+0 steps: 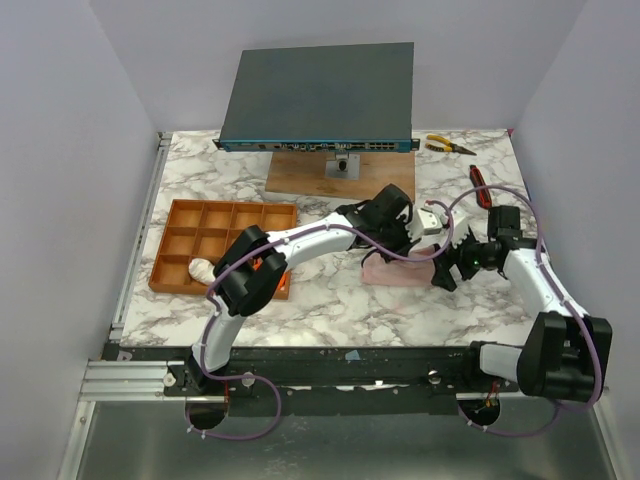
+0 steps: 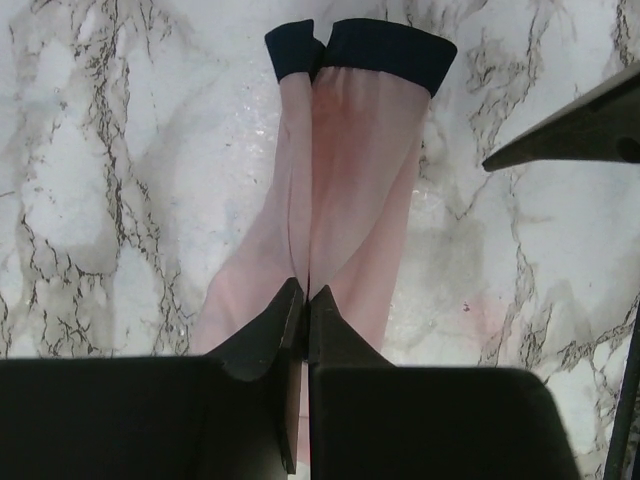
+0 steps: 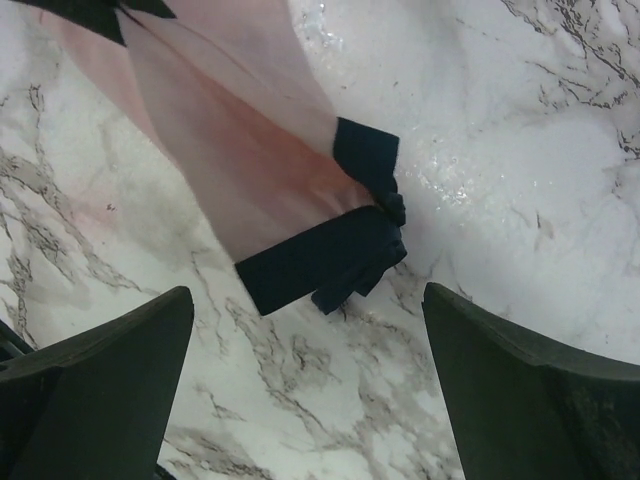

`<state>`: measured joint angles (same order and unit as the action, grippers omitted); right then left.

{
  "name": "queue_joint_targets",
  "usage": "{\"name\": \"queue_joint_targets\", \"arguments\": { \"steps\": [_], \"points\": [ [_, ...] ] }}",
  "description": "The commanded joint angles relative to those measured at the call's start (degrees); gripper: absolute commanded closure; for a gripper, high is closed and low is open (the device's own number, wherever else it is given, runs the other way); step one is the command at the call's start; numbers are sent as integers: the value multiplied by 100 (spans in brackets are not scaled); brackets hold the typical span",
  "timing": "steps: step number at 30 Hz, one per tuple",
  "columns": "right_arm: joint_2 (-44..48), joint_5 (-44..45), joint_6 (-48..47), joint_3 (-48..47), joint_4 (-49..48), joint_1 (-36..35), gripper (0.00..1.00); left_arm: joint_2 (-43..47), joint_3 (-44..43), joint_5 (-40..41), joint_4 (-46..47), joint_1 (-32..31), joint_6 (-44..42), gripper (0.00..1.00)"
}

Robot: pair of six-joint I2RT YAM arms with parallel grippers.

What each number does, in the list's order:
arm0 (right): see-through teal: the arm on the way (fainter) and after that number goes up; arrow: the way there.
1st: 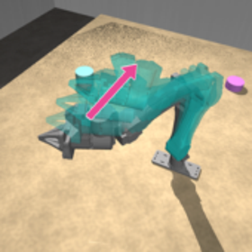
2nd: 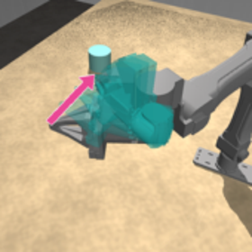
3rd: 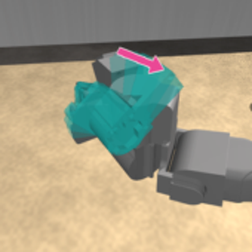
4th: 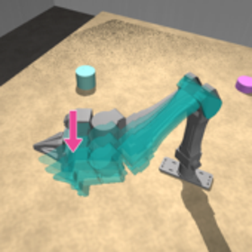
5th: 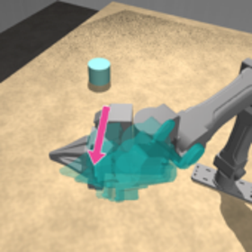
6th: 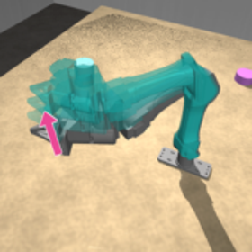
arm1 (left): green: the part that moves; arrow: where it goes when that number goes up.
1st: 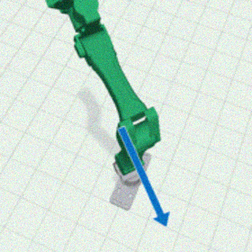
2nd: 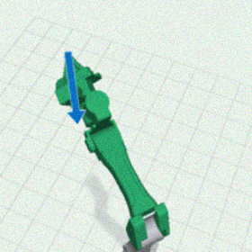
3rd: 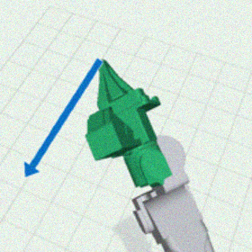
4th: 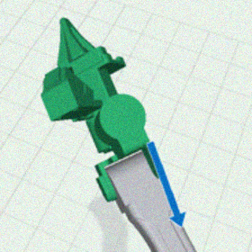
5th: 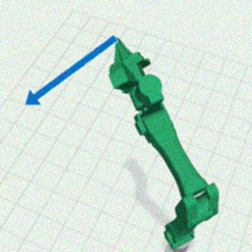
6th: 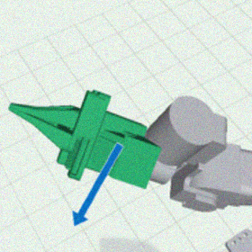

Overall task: Roll the underwear
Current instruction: Fold the underwear at the center of the board.

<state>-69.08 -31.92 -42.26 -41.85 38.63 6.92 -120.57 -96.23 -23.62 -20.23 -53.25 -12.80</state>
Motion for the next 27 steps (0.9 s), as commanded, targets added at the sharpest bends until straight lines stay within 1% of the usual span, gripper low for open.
{"name": "queue_joint_targets", "arguments": {
  "steps": [1,3,7,11,14,19,21,23,27],
  "points": [
    [-485,-634,-303,-221,-356,240,0,-162,33,112,-262,33,75,100],
    [-756,-618,-455,-301,-355,352,0,-174,54,86,-183,66,108,100],
    [-1149,-771,-700,-486,-377,798,0,-212,60,18,-111,135,145,100],
    [-1445,-914,-773,-801,-299,1052,0,-232,64,-81,-68,173,126,100],
    [-1538,-1212,-913,-1053,-7,1205,0,-244,38,-74,-44,183,128,100],
    [-1512,-1748,-1145,-1263,671,1224,0,-304,-201,-55,-105,176,228,100],
    [-1577,-1809,-1015,-1311,699,1224,0,-341,-327,-69,-173,167,256,100],
    [-1642,-1735,-667,-1343,482,1227,0,-343,-370,-21,-175,137,235,100],
    [-1713,-1647,-167,-1431,143,1226,0,-258,-223,222,-120,11,160,100]
  ]
}}
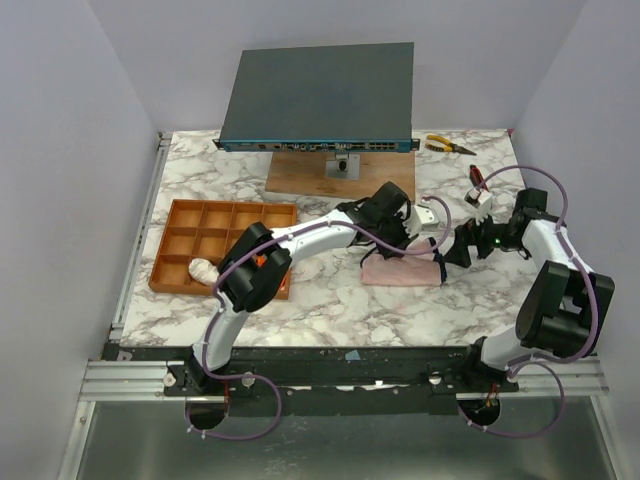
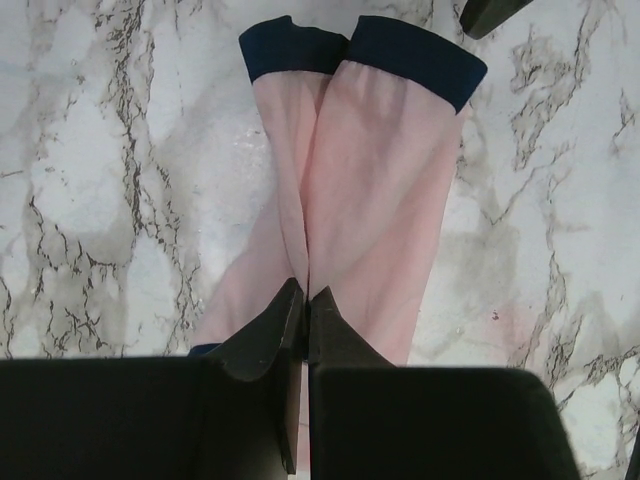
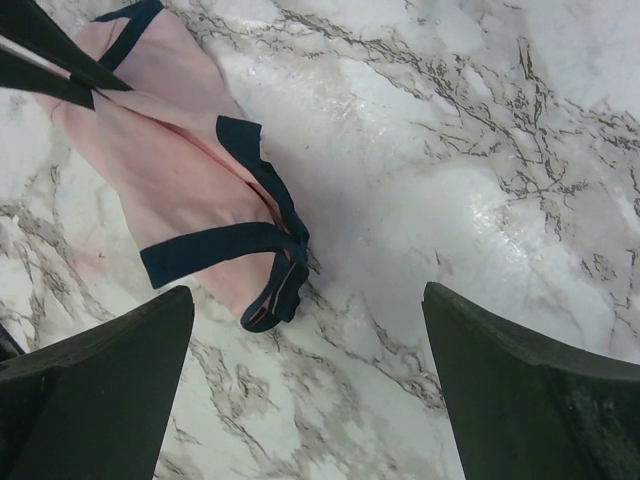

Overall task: Roll the underwear
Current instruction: Fold the underwear at the center of the board.

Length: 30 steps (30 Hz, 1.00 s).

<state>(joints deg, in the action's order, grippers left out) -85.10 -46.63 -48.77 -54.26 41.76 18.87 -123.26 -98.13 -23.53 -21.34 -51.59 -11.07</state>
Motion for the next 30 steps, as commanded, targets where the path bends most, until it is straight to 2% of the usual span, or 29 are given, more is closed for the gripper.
{"name": "queue_joint_targets", "arguments": {
  "steps": [1,12,21,30],
  "points": [
    [-121,-159,559,-214,-225,29,0,66,61,286,33,-204,-26,100],
    [-486,11,1246,-464,-388,44,0,329,700,1521,406,-815,-169,100],
    [-604,-176,1405,-449,-357,37,0,371,723,2010,403,-1057,-247,100],
    [-529,248,2512,-479,-1321,-500,0,470,830,2305,429,-1176,-330,97]
  ]
}}
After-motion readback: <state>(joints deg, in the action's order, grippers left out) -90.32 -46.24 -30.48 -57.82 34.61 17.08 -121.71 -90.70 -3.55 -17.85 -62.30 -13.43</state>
